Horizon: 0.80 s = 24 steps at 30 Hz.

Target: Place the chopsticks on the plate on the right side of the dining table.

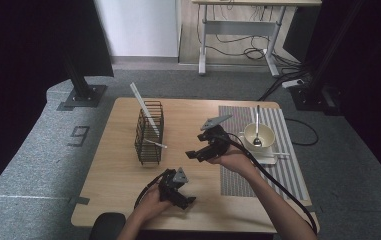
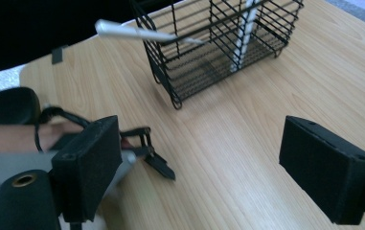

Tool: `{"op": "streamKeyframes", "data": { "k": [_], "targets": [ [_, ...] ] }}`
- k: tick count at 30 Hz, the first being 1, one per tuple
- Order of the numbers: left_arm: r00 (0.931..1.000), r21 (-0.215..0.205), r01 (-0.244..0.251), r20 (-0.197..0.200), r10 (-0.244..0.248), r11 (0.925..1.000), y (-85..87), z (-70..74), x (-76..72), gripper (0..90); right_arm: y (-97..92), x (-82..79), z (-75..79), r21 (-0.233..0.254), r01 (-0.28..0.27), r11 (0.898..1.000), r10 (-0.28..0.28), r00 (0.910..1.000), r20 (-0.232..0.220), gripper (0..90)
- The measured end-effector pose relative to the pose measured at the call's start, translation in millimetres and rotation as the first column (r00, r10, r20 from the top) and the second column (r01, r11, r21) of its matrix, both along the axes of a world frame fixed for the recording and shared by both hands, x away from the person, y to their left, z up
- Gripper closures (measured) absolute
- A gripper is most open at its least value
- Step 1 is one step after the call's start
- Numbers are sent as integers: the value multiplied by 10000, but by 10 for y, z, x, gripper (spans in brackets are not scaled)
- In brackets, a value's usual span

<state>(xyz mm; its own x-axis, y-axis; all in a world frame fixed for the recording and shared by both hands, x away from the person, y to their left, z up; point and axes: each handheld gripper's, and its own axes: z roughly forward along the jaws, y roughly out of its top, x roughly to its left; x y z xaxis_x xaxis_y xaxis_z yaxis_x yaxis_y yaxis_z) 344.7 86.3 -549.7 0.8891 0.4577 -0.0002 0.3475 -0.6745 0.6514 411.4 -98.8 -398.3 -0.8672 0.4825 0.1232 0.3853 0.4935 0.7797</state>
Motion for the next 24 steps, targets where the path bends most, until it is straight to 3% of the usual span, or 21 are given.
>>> {"op": "streamKeyframes", "data": {
  "k": [2,4,10,13,19,24],
  "targets": [
    [10000,2,5,1,-5,10000,-1,0,-1,0,53,18,20,142,-78,9999,80,9999,-152,154],
    [10000,39,42,-6,-42,10000,1,2,0,0,115,30,37,13,-31,10000,31,10000,-39,136],
    [9999,64,107,-18,-107,9999,2,3,0,0,287,43,79,-103,-357,9993,358,9993,111,195],
    [9999,65,118,-15,-118,9999,3,2,1,0,385,55,84,-129,-554,9984,552,9984,-137,152],
    [9999,29,100,-21,-100,9999,0,0,-2,0,538,82,101,54,-684,9976,685,9974,-238,176],
    [10000,-25,64,-36,-64,10000,-4,-2,-6,0,658,78,107,-326,-702,9970,706,9975,99,246]
  ]
}}
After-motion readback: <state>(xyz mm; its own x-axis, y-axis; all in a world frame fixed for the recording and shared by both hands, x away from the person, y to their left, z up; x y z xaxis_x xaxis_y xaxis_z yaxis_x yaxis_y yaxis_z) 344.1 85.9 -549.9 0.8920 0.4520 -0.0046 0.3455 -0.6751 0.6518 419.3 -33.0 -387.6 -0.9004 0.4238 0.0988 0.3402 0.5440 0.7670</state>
